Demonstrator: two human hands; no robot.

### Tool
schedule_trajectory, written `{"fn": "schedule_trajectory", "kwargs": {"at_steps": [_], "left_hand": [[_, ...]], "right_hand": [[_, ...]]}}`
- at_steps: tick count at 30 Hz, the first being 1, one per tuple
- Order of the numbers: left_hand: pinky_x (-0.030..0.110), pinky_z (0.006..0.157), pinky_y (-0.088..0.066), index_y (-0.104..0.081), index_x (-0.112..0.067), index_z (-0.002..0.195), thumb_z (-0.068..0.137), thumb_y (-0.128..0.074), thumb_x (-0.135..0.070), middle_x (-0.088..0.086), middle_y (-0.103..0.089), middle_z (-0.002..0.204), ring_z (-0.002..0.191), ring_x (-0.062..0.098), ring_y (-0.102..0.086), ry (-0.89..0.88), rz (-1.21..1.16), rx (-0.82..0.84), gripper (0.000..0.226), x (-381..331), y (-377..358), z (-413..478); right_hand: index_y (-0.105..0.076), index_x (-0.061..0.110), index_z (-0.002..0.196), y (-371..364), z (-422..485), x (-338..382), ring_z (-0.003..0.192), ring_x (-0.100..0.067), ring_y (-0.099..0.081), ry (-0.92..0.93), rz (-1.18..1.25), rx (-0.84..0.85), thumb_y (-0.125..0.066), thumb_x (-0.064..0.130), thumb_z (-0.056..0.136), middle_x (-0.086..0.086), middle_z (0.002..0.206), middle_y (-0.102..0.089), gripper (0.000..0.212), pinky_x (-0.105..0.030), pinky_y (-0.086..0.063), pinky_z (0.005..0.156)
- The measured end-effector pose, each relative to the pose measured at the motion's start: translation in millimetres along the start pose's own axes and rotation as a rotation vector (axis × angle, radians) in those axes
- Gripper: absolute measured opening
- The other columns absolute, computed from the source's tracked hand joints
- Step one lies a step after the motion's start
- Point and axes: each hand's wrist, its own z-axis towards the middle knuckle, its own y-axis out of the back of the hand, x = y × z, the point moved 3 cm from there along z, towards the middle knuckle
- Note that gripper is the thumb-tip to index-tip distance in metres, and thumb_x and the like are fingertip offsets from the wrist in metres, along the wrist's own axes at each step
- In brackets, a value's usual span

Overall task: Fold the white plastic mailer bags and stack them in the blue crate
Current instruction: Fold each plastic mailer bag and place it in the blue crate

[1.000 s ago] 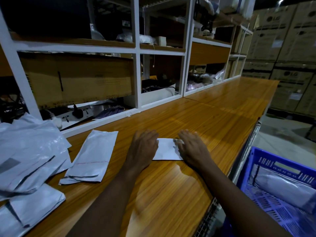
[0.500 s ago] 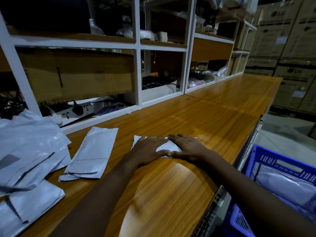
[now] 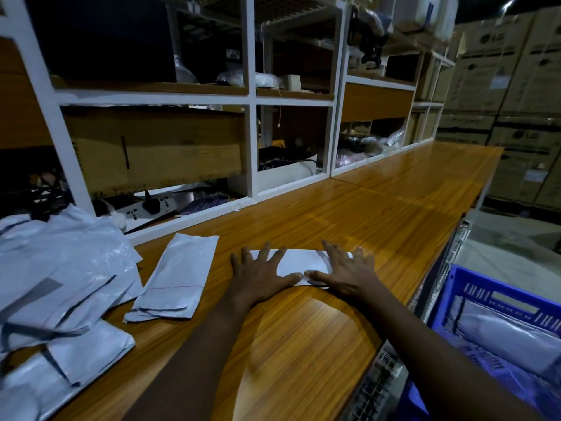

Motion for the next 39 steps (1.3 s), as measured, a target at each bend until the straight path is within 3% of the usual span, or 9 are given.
{"fn": "schedule_trajectory", "kwargs": {"at_steps": [3,7,9,16,23,30,33,36,39], "left_hand": [[0.064,0.115,0.009,-0.011,-0.042,0.155,0.077,-0.016,-0.09,0.001,0.004,0.166,0.15,0.038,0.011,-0.059,0.043,-0.192,0.091,-4.8,7.5,-13.1],[0.061,0.117,-0.001,-0.056,-0.043,0.132,0.081,-0.042,-0.076,-0.002,-0.023,0.162,0.151,0.029,-0.004,-0.27,-0.004,-0.445,0.062,-12.2,14.1,-41.5],[0.062,0.117,-0.006,-0.071,-0.039,0.11,0.082,-0.062,-0.061,-0.001,-0.034,0.158,0.15,0.028,-0.011,-0.317,-0.042,-0.514,0.036,-14.4,14.0,-52.7],[0.061,0.117,-0.009,-0.076,-0.037,0.096,0.085,-0.072,-0.045,-0.002,-0.042,0.153,0.149,0.029,-0.018,-0.214,0.013,-0.521,0.015,-15.8,16.1,-61.3],[0.06,0.116,-0.009,-0.076,-0.034,0.099,0.086,-0.071,-0.043,0.001,-0.044,0.152,0.148,0.029,-0.021,-0.169,0.057,-0.539,0.016,-20.9,19.7,-58.4],[0.067,0.111,-0.023,-0.077,-0.03,0.087,0.08,-0.078,-0.037,0.006,-0.059,0.137,0.139,0.037,-0.037,-0.149,0.179,-0.635,0.01,-27.5,24.2,-60.7],[0.068,0.111,-0.02,-0.075,-0.028,0.09,0.082,-0.077,-0.026,0.007,-0.056,0.14,0.142,0.039,-0.032,-0.139,0.211,-0.674,0.009,-31.8,28.3,-64.1],[0.069,0.113,-0.016,-0.072,-0.025,0.095,0.084,-0.073,-0.02,0.008,-0.051,0.145,0.144,0.04,-0.028,-0.147,0.195,-0.712,0.013,-38.8,35.8,-68.3],[0.069,0.113,-0.016,-0.07,-0.023,0.1,0.085,-0.069,-0.018,0.009,-0.049,0.146,0.145,0.04,-0.026,-0.149,0.173,-0.738,0.016,-46.5,44.2,-71.4]], "right_hand": [[-0.009,0.04,0.157,5.6,-11.3,4.7,0.15,-0.042,-0.006,0.084,-0.052,-0.18,0.006,0.097,0.067,-0.002,0.167,-0.007,0.107,-0.063,-0.007,0.115],[-0.066,0.037,0.124,15.6,-36.6,20.9,0.142,-0.034,-0.034,0.338,0.101,-0.448,-0.042,0.071,0.084,0.002,0.152,-0.045,0.058,-0.056,-0.028,0.111],[-0.075,0.035,0.101,13.2,-43.8,23.2,0.135,-0.034,-0.044,0.408,0.095,-0.491,-0.053,0.06,0.082,0.003,0.142,-0.056,0.039,-0.055,-0.037,0.104],[-0.076,0.034,0.086,9.4,-46.1,23.9,0.134,-0.03,-0.043,0.288,0.083,-0.455,-0.077,0.039,0.078,0.009,0.136,-0.061,0.009,-0.05,-0.035,0.105],[-0.067,0.025,0.086,7.7,-42.0,27.0,0.129,-0.03,-0.05,0.326,0.089,-0.473,-0.072,0.029,0.083,0.007,0.132,-0.064,0.007,-0.047,-0.039,0.099],[-0.055,0.014,0.109,11.1,-47.3,24.3,0.121,-0.035,-0.053,0.403,0.08,-0.544,-0.05,0.031,0.09,-0.006,0.125,-0.063,0.026,-0.048,-0.044,0.091],[-0.056,0.013,0.116,15.1,-52.2,25.6,0.127,-0.037,-0.048,0.389,0.039,-0.557,-0.056,0.03,0.094,-0.008,0.133,-0.059,0.028,-0.051,-0.039,0.099],[-0.054,0.02,0.126,20.5,-60.3,28.1,0.141,-0.035,-0.034,0.312,0.033,-0.553,-0.034,0.041,0.103,-0.004,0.151,-0.044,0.037,-0.057,-0.022,0.113],[-0.056,0.022,0.122,31.6,-62.5,25.2,0.144,-0.037,-0.029,0.268,-0.063,-0.499,-0.06,0.051,0.087,-0.005,0.155,-0.039,0.045,-0.064,-0.017,0.114]]}}
